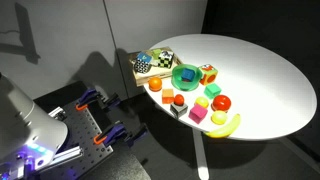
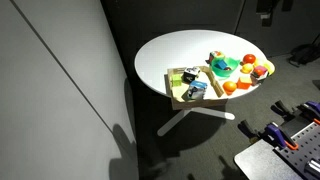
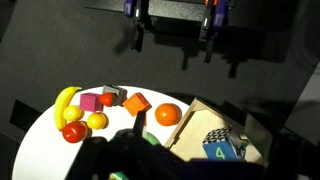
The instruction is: Remove the green block from the bowl
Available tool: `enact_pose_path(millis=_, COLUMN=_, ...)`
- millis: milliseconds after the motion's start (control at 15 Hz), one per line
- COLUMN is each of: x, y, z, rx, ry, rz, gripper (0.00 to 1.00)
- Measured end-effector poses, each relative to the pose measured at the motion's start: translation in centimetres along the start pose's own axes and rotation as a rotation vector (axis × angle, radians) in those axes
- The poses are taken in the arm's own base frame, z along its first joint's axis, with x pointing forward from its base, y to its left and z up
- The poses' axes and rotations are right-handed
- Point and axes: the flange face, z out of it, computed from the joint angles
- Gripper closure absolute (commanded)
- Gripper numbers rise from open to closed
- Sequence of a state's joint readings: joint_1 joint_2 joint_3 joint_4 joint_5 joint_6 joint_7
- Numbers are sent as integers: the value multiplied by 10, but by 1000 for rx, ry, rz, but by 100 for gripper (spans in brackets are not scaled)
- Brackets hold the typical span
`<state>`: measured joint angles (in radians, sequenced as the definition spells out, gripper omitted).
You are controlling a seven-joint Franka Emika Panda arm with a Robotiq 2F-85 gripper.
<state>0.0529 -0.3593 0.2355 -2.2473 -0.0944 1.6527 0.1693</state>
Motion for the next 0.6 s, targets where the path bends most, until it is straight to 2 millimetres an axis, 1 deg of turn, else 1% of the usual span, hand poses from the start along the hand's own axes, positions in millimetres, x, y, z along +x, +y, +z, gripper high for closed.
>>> enact_pose_path(millis=600, x=0, y=0, z=0, rx=2, ry=-1, rz=-2, gripper=0)
